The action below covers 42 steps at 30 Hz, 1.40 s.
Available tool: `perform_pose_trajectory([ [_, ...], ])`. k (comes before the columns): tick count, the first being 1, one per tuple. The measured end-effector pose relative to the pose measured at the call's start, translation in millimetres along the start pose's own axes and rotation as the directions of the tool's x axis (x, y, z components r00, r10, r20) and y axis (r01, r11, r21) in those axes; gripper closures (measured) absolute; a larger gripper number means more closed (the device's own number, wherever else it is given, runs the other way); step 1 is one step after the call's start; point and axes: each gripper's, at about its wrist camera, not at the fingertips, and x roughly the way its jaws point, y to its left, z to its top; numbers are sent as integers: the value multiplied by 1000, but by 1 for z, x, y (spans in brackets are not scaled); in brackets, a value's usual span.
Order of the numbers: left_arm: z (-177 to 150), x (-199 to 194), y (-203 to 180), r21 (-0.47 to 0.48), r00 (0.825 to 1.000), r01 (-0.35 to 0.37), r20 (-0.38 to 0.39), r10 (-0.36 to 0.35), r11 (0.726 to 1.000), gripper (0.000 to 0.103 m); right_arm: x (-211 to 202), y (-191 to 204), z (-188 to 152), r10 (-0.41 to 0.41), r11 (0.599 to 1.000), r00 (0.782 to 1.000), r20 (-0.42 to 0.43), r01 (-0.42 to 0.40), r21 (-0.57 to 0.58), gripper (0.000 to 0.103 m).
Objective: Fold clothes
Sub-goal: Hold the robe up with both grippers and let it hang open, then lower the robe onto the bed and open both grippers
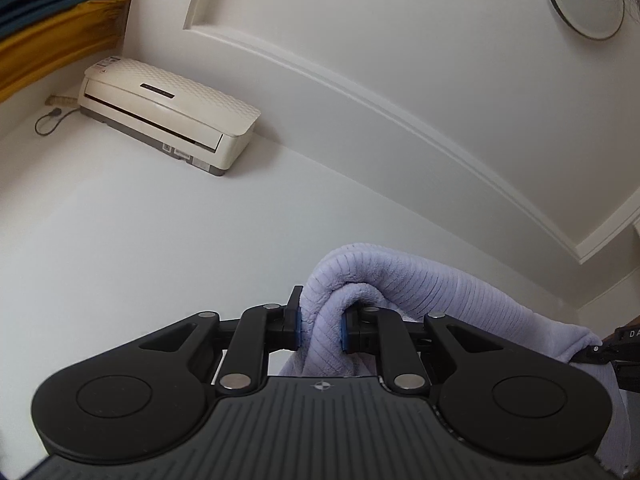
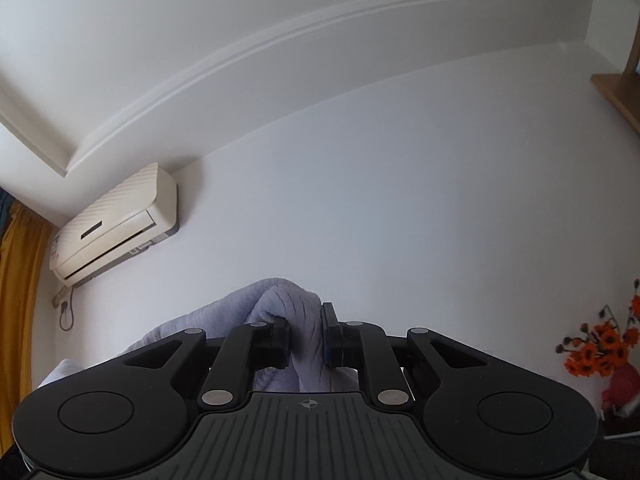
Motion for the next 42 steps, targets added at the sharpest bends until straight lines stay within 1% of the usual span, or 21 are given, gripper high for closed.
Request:
perform_pose_trajectory([
  [4, -51, 34, -44, 125, 994, -92, -40, 98, 988, 87, 66, -70, -15, 16, 998, 997, -69, -11, 64, 90],
  [8, -111, 68, -59, 235, 969, -175, -133, 209, 956, 87, 118, -114, -66, -7, 999, 989, -149, 15, 50, 90],
  [11, -164, 90, -55, 310, 929, -208, -236, 286, 928, 87, 139, -130, -122, -62, 998, 974, -220, 67, 15, 90],
  [13, -204, 97, -50, 364, 887, -210, -319, 333, 908, 86, 143, -126, -165, -102, 995, 955, -279, 99, -23, 90],
  [14, -226, 100, -48, 384, 861, -204, -368, 351, 901, 86, 146, -130, -187, -129, 992, 939, -319, 121, -46, 90],
  [16, -269, 104, -40, 406, 794, -177, -479, 374, 897, 86, 153, -142, -232, -181, 983, 889, -419, 161, -83, 90],
  [17, -291, 101, -35, 406, 751, -159, -542, 377, 900, 86, 153, -149, -257, -209, 978, 855, -474, 182, -102, 90],
  [18, -314, 97, -28, 402, 701, -139, -606, 377, 905, 86, 154, -154, -282, -238, 971, 815, -529, 199, -130, 90],
  [20, -356, 83, -19, 405, 601, -91, -706, 374, 910, 86, 156, -163, -334, -294, 956, 718, -630, 221, -195, 90],
  [24, -417, 44, -15, 363, 423, 36, -850, 315, 931, 86, 142, -168, -425, -328, 944, 523, -787, 207, -256, 91],
  [26, -435, 24, -17, 321, 341, 97, -900, 271, 942, 86, 129, -167, -466, -322, 945, 423, -847, 188, -266, 91],
  [28, -453, 5, -20, 272, 255, 155, -940, 228, 950, 86, 109, -157, -493, -326, 944, 355, -876, 162, -286, 91],
  [29, -460, -5, -23, 250, 220, 173, -953, 210, 953, 86, 102, -154, -506, -328, 944, 329, -885, 147, -295, 91],
  [30, -468, -17, -28, 228, 194, 183, -962, 193, 956, 86, 94, -151, -518, -331, 943, 313, -890, 137, -302, 91],
  [33, -477, -24, -26, 175, 145, 188, -978, 149, 966, 85, 87, -143, -530, -354, 935, 301, -886, 123, -332, 91],
  [35, -476, -20, -22, 139, 123, 186, -985, 117, 973, 77, 89, -142, -531, -363, 932, 293, -884, 128, -340, 90],
  [37, -478, -13, -18, 93, 104, 195, -992, 74, 976, 46, 95, -138, -523, -377, 926, 281, -883, 114, -359, 87],
  [38, -477, -10, -18, 75, 101, 203, -993, 56, 976, 39, 96, -134, -521, -387, 922, 278, -879, 93, -377, 82],
  [39, -475, -11, -22, 66, 101, 213, -994, 45, 975, 31, 99, -131, -518, -402, 914, 277, -873, 70, -399, 72],
  [41, -461, -12, -24, 60, 118, 227, -992, 34, 972, 27, 100, -126, -511, -432, 897, 284, -856, 43, -439, 62],
  [42, -451, -13, -23, 55, 132, 227, -991, 25, 972, 24, 101, -126, -505, -430, 898, 296, -853, 40, -439, 62],
])
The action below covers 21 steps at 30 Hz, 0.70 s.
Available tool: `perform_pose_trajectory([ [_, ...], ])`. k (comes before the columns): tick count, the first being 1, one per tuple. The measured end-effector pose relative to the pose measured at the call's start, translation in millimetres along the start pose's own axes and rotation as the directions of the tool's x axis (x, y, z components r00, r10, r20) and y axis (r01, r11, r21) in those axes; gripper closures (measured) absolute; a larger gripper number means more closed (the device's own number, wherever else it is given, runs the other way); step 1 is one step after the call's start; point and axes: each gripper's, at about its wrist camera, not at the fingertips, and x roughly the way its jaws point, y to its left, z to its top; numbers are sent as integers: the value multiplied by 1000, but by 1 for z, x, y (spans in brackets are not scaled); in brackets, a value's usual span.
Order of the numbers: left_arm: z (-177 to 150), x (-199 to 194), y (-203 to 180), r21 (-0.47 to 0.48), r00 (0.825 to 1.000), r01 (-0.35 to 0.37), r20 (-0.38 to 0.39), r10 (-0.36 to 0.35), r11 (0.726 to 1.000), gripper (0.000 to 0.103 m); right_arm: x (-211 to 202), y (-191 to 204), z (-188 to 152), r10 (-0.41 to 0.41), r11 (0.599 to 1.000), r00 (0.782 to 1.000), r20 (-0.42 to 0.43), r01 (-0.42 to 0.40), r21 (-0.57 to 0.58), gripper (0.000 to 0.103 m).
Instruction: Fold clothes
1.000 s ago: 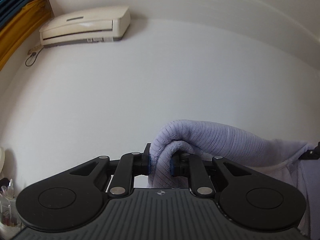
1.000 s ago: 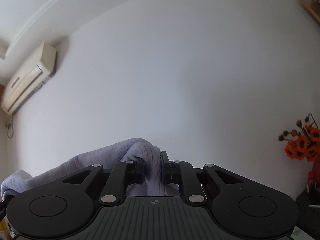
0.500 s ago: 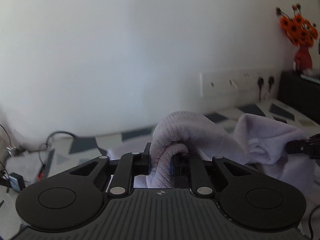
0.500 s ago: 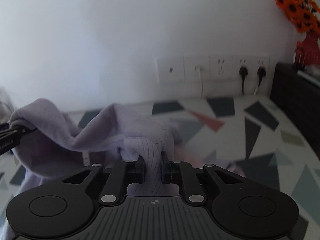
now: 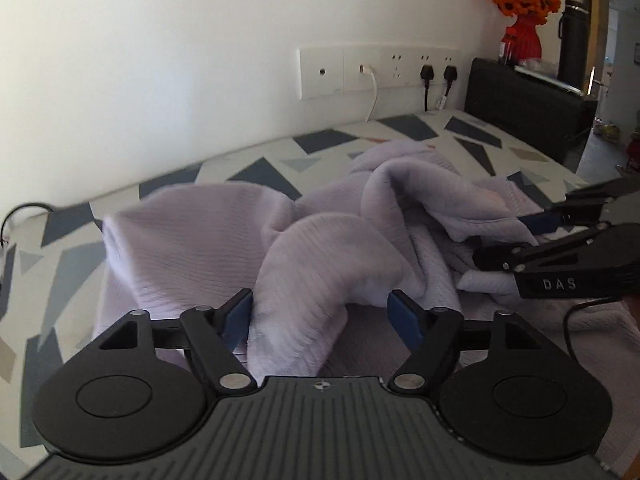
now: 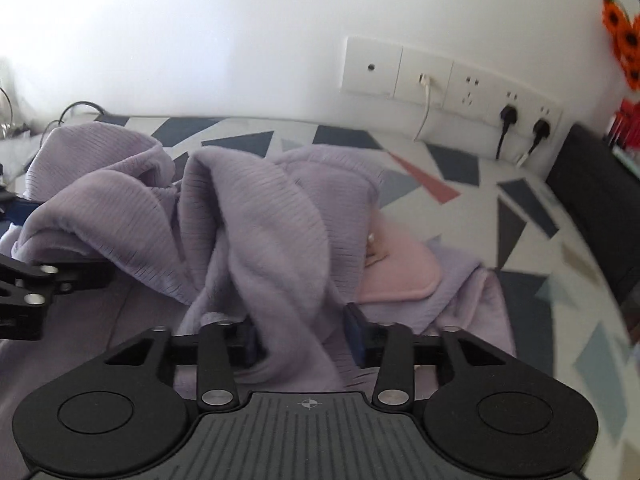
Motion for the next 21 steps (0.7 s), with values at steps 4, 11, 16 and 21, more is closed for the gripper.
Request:
perform_pose_trajectory([
  [4, -7, -42, 14, -63, 997, 10, 72, -6, 998, 13, -29, -13, 12, 53, 997, 998, 35, -55, 49, 62],
  [11, -64, -72, 73, -363, 989, -148, -48, 141, 920, 10, -69, -12, 38, 215, 961, 965, 153, -237, 142, 54],
  [16, -98, -57, 88, -524, 988, -129, -142, 63, 842, 13, -33, 19, 46, 507, 824, 861, 31, -495, 275, 52],
  [21, -110, -44, 86, -606, 988, -92, -156, -4, 790, 20, 15, 53, 41, 555, 788, 829, -75, -495, 366, 49],
])
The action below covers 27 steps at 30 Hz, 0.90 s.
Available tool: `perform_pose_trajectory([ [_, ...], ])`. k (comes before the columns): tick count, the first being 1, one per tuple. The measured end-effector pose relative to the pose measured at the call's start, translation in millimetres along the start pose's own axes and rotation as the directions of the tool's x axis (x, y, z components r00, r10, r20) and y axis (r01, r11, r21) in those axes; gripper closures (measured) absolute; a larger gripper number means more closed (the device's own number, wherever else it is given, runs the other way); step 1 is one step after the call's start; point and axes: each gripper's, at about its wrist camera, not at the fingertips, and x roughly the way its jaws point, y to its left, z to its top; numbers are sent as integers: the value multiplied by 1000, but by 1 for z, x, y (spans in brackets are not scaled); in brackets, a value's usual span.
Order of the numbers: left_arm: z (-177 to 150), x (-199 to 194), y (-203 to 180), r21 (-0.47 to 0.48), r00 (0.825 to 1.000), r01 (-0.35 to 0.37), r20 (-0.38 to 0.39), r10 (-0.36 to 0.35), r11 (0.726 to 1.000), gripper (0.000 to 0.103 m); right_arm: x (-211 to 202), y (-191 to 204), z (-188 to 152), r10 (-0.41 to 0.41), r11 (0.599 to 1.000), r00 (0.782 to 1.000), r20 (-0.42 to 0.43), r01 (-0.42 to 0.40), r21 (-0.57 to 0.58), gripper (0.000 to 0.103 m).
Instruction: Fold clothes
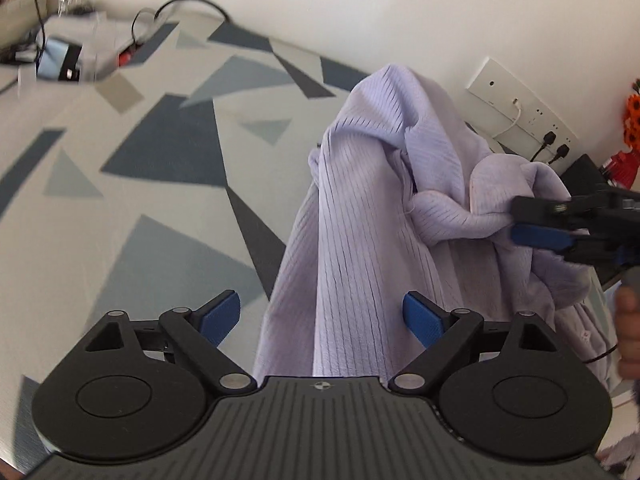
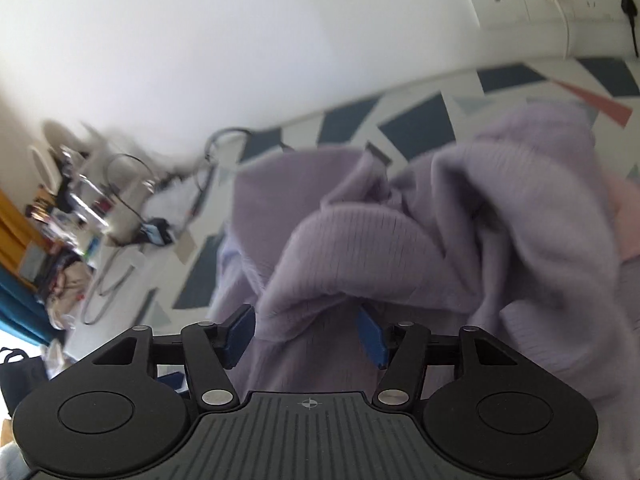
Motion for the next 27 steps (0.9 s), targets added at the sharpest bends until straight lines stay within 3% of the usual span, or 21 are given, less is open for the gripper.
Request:
perform_pose_trajectory([
  [1, 0, -2, -1, 0, 1000, 9, 3, -9, 1000, 22, 8, -1, 2, -2, 1000, 1000, -3, 2, 29, 50],
  [2, -1, -4, -3, 5, 1000, 17, 10, -18, 1000, 22, 12, -4, 4, 8, 998, 1000, 2, -8, 63, 59],
  [3, -1, -7, -4, 18, 1000, 15, 20, -16, 1000, 22, 11, -6, 8, 6, 997, 1000, 17, -7, 74, 80],
  [4, 0, -11, -5, 33, 999, 8, 32, -9, 999, 22, 8, -6, 11, -10, 998, 999, 35, 7, 68, 90],
  [6, 1, -18, -3, 50, 999, -10, 51, 8, 999, 20, -2, -5, 18, -54, 998, 995, 89, 50, 47, 90],
  [8, 3, -21, 3, 42, 998, -21, 57, 18, 999, 20, -27, -7, 25, -131, 991, 969, 208, 130, 17, 90],
  [11, 8, -22, 12, 23, 998, -39, 55, 38, 999, 20, -70, -24, 38, -242, 969, 887, 393, 239, 57, 91],
  [13, 8, -18, 10, 43, 998, -38, 46, 37, 998, 20, -92, -46, 43, -313, 950, 839, 446, 285, 130, 91],
  [17, 7, -5, -3, 113, 1000, -20, 14, 19, 993, 20, -116, -95, 37, -420, 902, 801, 427, 316, 293, 91],
  [20, 6, 3, -16, 173, 1000, -22, 4, 21, 985, 20, -130, -115, 24, -473, 873, 775, 419, 347, 343, 91],
  [23, 13, -1, -17, 153, 999, 45, 6, -46, 987, 20, -128, -116, 10, -511, 854, 748, 423, 387, 347, 91],
  [27, 30, -16, -8, 78, 985, 163, 40, -166, 984, 19, -128, -123, 6, -521, 845, 748, 410, 386, 370, 91],
])
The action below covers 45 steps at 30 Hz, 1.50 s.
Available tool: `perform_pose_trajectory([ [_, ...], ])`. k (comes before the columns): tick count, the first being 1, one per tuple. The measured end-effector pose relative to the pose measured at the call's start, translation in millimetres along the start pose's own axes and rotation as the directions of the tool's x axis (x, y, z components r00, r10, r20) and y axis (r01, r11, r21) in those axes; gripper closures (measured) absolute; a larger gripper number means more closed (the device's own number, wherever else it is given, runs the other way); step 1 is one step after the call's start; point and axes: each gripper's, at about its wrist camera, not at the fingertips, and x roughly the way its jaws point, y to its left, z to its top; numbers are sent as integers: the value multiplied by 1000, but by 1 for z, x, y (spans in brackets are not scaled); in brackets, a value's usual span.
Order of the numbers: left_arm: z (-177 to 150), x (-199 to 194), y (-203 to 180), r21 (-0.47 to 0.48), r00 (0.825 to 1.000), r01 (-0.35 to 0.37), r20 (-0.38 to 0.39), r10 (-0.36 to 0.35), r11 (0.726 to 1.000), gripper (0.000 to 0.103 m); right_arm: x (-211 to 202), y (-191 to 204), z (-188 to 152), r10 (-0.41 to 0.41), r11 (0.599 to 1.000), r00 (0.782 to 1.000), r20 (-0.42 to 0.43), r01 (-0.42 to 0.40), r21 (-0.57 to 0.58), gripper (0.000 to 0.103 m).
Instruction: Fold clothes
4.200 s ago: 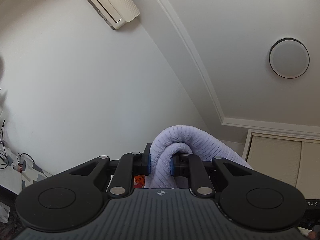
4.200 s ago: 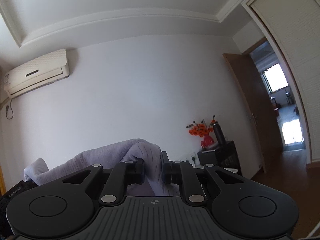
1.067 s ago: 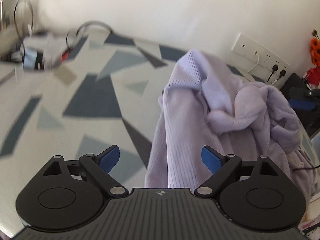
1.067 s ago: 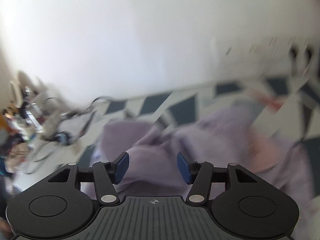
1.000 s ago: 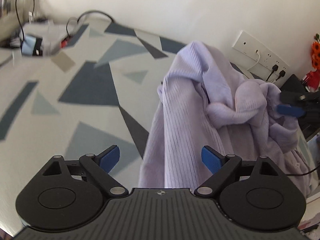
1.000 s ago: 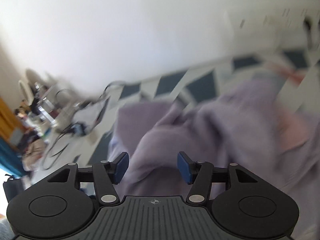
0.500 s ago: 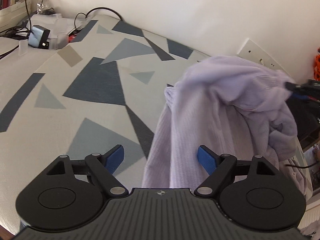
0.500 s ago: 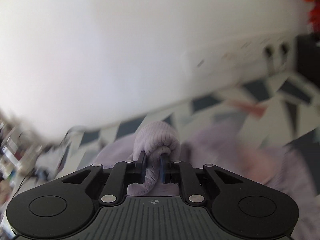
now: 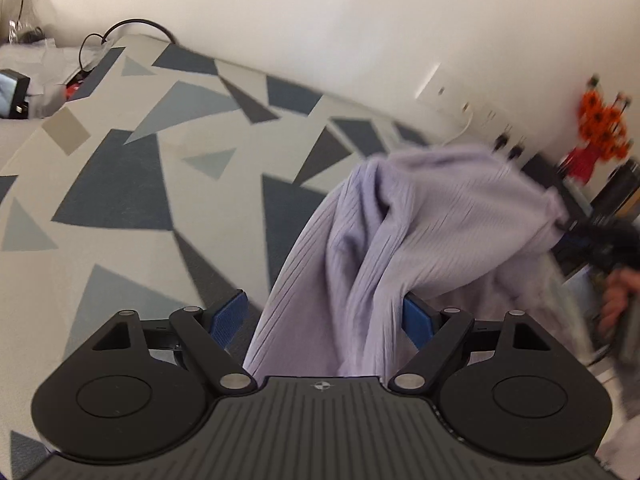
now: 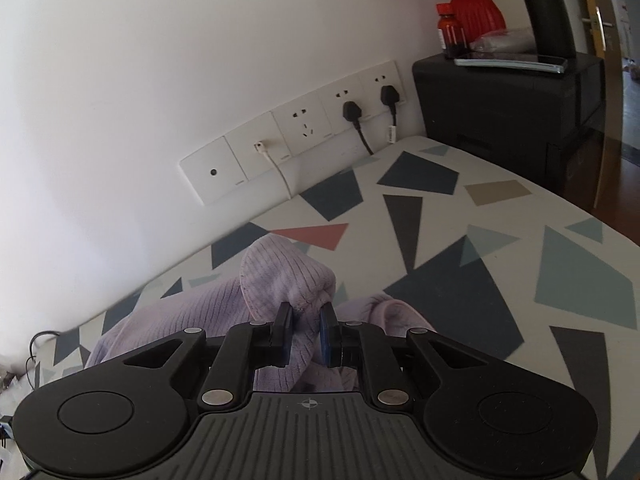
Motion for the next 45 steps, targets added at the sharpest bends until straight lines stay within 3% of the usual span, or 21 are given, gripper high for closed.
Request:
perform_pose_trajectory([
  [6, 15, 16, 3, -35, 999, -38, -30, 37, 999, 18, -2, -5, -6, -4, 1000, 1000, -21, 5, 23, 91],
  [10, 25, 4, -1, -129, 996, 74, 55, -67, 989, 18, -7, -7, -5, 20, 994, 999, -38, -16, 105, 91],
  [12, 33, -3, -9, -92, 991, 100, 99, -91, 991, 18, -10, -6, -1, 52, 988, 998, -41, -46, 146, 91],
  [13, 37, -6, -13, -56, 989, 90, 121, -82, 994, 18, -12, -4, 0, 66, 986, 997, -44, -58, 155, 91],
  [15, 44, -2, -15, 3, 991, -2, 130, 1, 1000, 17, -13, 1, 1, 83, 985, 995, -53, -73, 158, 91],
  [17, 48, 13, -6, 23, 993, -90, 80, 88, 996, 19, -13, 5, 0, 100, 982, 993, -66, -88, 165, 90],
  [19, 48, 31, 6, 36, 988, -154, 10, 154, 987, 42, -13, 10, -2, 110, 981, 991, -79, -96, 169, 90],
  [20, 45, 42, 14, 40, 983, -180, -39, 181, 983, 45, -12, 12, -3, 115, 980, 990, -85, -99, 171, 90],
  [23, 32, 61, 23, 76, 972, -178, -139, 187, 981, 44, -12, 18, -4, 110, 982, 990, -88, -94, 166, 90],
  [29, 13, 66, 2, 225, 968, -189, -121, 220, 956, 31, -9, 22, -1, 98, 981, 991, -92, -80, 179, 90],
  [30, 10, 67, -4, 258, 966, -196, -114, 232, 946, 37, -8, 22, -1, 97, 981, 991, -93, -79, 179, 90],
  [31, 7, 67, -9, 292, 965, -202, -106, 241, 935, 62, -7, 23, -1, 98, 981, 991, -94, -80, 180, 90],
  [33, 4, 70, -17, 307, 968, -174, -122, 220, 936, 95, -5, 26, -1, 102, 980, 990, -95, -83, 178, 90],
  [36, 3, 60, -28, 279, 971, -201, -70, 229, 939, 97, -3, 32, 0, 107, 980, 990, -92, -90, 175, 90],
  [40, 20, 18, -27, 159, 978, -210, 49, 205, 965, 98, 0, 43, 7, 123, 981, 989, -81, -108, 164, 90],
  [42, 36, -13, -24, 116, 961, -253, 148, 236, 960, 98, 4, 51, 14, 137, 980, 988, -75, -124, 153, 90],
  [45, 62, -64, -12, 21, 910, -313, 294, 294, 949, 97, 13, 72, 26, 178, 977, 982, -66, -169, 131, 90],
])
